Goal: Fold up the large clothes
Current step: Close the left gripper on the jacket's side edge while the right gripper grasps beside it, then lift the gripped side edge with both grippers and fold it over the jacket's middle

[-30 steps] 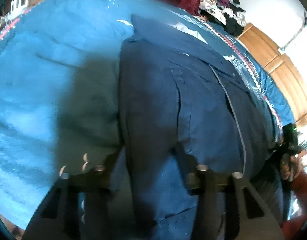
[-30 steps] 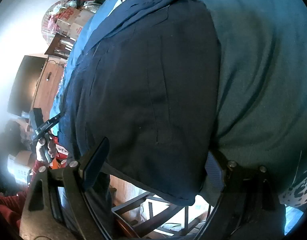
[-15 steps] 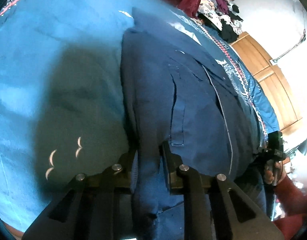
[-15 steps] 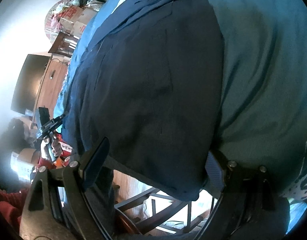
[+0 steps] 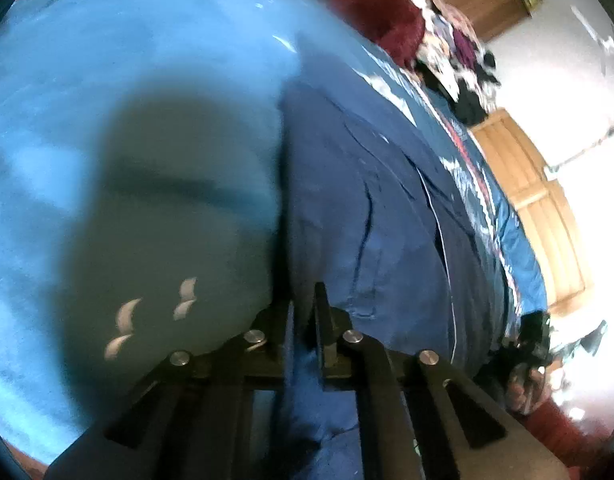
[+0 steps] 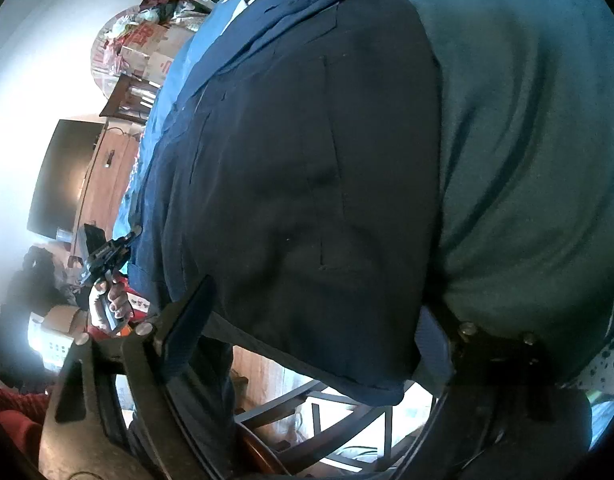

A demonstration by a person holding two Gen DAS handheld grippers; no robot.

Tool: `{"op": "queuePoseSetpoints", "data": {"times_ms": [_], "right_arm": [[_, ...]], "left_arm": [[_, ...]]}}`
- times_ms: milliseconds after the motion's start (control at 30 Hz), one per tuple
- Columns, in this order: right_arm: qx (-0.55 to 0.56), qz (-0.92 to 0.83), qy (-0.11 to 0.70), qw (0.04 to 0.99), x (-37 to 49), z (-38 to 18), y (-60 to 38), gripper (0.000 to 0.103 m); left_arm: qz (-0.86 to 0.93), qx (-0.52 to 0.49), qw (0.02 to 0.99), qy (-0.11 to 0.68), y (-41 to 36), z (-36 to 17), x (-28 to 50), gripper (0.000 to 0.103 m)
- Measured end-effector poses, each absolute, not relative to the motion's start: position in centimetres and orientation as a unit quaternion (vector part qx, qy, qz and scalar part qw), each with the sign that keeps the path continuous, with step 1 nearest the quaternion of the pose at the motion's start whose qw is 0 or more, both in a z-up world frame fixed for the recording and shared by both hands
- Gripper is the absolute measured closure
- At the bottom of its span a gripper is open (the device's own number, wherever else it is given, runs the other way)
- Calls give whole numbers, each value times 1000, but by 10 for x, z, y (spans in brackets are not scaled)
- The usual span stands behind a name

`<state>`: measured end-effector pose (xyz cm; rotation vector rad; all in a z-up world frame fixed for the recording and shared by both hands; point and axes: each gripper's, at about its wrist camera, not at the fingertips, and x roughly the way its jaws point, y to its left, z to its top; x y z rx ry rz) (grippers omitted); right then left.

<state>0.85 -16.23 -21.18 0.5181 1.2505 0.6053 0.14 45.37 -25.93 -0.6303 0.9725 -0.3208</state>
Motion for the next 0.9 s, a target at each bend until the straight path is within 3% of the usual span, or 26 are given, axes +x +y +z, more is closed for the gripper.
{"op": "queuePoseSetpoints", "data": {"times_ms": [633,900], "right_arm": [[233,277,569,738,8,-212,-161,13],[211,281,570,743,3,-206,-156,17]], "left_arm": [[-186,-283,813,473,445,-265,9,93],[-182,-270,815,479,441,-262,8,93]]}}
